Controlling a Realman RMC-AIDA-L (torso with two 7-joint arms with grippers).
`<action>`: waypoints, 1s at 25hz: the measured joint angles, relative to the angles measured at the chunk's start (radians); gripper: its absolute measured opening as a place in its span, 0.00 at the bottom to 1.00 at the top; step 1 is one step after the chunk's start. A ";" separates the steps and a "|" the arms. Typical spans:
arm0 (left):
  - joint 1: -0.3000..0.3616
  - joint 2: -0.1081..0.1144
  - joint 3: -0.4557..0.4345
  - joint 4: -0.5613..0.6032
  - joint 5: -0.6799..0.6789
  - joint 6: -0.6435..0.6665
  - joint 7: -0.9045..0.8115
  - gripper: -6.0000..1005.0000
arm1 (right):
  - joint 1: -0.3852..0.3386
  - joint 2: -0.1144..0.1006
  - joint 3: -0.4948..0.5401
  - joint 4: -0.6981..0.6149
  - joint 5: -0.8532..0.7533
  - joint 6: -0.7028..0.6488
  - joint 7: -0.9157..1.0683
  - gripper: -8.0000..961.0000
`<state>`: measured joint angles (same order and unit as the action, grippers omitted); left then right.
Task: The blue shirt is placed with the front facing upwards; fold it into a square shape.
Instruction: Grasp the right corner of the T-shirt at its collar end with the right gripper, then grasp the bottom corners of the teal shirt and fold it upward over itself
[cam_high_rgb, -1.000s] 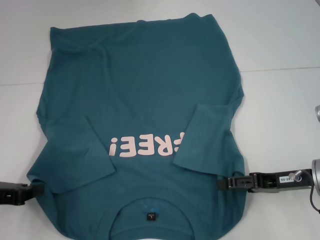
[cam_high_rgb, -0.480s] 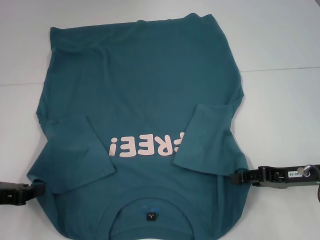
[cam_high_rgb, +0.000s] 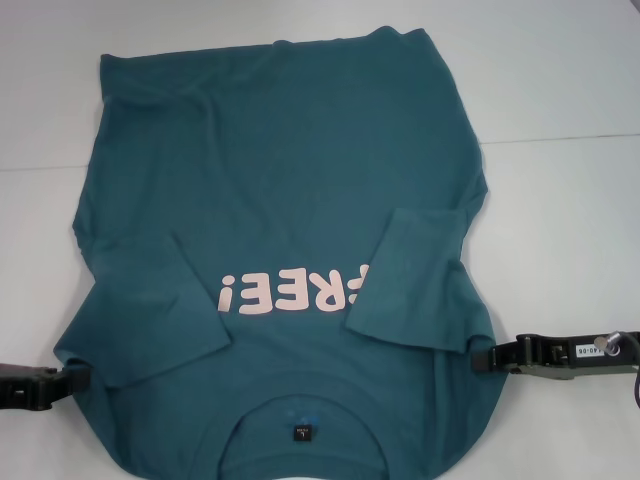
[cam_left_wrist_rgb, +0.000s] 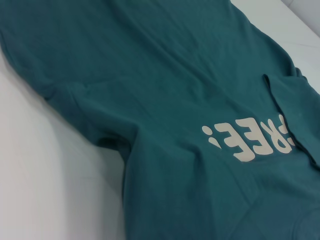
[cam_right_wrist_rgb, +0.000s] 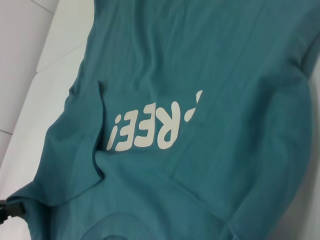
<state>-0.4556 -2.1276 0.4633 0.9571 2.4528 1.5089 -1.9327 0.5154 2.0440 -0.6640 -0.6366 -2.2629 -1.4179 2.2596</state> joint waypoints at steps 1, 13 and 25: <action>0.000 0.000 0.000 0.000 0.000 0.000 0.000 0.02 | 0.000 -0.001 0.001 0.001 0.000 0.000 0.000 0.11; 0.009 0.010 -0.012 0.007 0.007 0.012 -0.035 0.02 | -0.018 -0.023 0.077 -0.006 0.003 -0.049 -0.050 0.07; 0.033 0.034 -0.140 0.011 0.035 0.137 -0.054 0.02 | -0.068 -0.049 0.132 0.000 0.004 -0.120 -0.128 0.07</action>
<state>-0.4227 -2.0938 0.3234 0.9682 2.4877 1.6457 -1.9864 0.4477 1.9950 -0.5324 -0.6369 -2.2593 -1.5384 2.1319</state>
